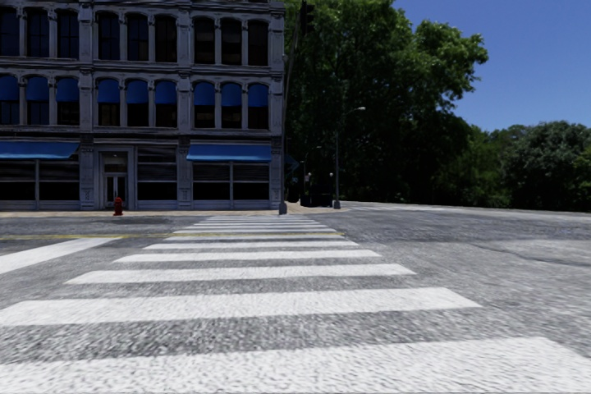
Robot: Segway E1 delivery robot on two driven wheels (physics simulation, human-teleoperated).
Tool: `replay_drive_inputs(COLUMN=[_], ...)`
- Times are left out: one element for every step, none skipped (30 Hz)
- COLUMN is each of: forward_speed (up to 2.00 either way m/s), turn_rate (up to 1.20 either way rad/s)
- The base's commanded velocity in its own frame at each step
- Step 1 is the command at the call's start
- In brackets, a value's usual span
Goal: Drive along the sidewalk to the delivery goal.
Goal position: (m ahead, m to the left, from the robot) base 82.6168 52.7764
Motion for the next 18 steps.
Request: replay_drive_inputs(forward_speed=[2.00, 2.00, 2.00, 2.00, 2.00, 2.00, 2.00, 2.00, 2.00, 2.00, 2.00, 2.00, 2.00, 2.00, 2.00, 2.00, 2.00, 2.00], turn_rate=[0.00, 0.00, 0.00, 0.00, 0.00, 0.00, 0.00, 0.00, 0.00, 0.00, 0.00, 0.00, 0.00, 0.00, 0.00, -0.41, -0.81, -0.84])
